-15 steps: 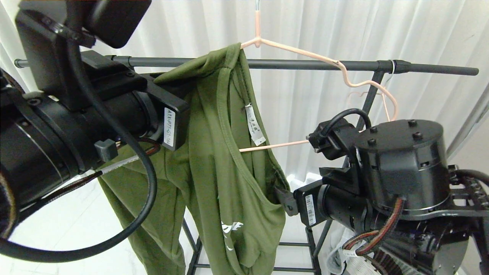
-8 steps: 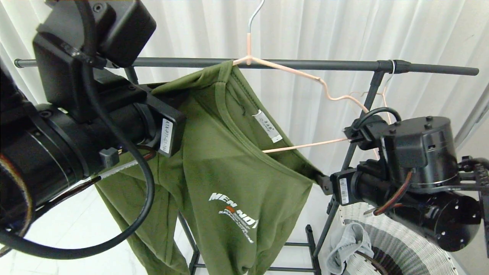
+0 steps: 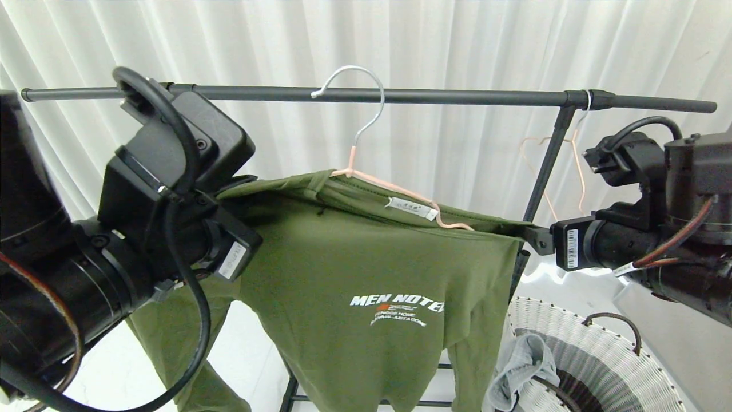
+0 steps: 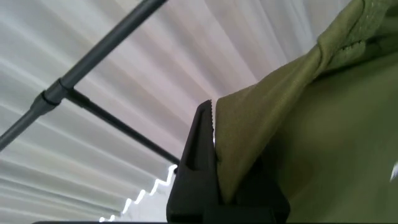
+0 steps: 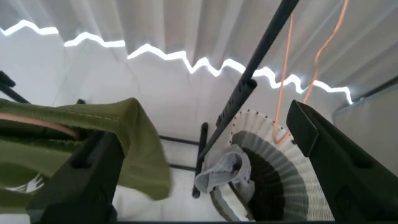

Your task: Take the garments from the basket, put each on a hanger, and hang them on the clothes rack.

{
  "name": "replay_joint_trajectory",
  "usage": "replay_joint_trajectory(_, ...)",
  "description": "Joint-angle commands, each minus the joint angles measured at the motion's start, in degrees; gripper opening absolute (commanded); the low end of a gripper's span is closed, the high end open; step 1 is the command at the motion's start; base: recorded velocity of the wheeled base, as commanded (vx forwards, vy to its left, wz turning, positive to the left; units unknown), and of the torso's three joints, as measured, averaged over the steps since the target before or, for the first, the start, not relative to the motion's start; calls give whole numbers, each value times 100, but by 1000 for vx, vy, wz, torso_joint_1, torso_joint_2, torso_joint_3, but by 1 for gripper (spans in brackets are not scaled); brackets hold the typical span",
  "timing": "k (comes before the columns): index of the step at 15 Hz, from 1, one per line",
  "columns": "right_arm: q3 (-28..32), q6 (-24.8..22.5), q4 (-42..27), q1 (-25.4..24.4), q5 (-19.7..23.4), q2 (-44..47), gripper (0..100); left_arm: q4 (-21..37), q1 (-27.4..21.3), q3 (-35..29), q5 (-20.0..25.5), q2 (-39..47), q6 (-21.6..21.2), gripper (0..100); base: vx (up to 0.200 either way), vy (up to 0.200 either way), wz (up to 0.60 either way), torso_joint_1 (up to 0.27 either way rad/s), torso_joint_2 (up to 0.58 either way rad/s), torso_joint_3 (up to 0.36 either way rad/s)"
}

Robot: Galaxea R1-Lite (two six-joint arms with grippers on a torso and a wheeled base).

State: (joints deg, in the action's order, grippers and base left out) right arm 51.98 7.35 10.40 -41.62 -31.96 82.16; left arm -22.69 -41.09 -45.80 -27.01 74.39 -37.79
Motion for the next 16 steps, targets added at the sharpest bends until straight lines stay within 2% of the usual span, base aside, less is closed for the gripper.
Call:
replay_joint_trajectory(1,-4,-41,-3,13,15,-218,100,1,137,194,-14,-65,-88,0,0,0,0,0,0,0)
replay_joint_trajectory(3,5,-129,-12,-48,173,-385,100,1,146,265,-23,-30,-97,0,0,0,0,0,0,0)
replay_joint_trajectory(6,-21,-304,-82,-655,524,-737,100,-113,137,247,-58,58,70,0,0,0,0,0,0,0)
replay_joint_trajectory(7,5,-463,-179,-971,753,-834,100,-254,128,256,-76,111,334,0,0,0,0,0,0,0)
replay_joint_trajectory(11,146,-1412,-143,-1059,1430,-781,100,-298,-109,265,-67,67,518,0,0,0,0,0,0,0)
replay_joint_trajectory(13,330,-1851,-126,-1068,1553,-570,100,-298,-408,256,-67,58,694,0,0,0,0,0,0,0)
replay_joint_trajectory(16,585,-2352,15,-1296,1544,-95,100,-517,-645,273,-67,76,694,0,0,0,0,0,0,0)
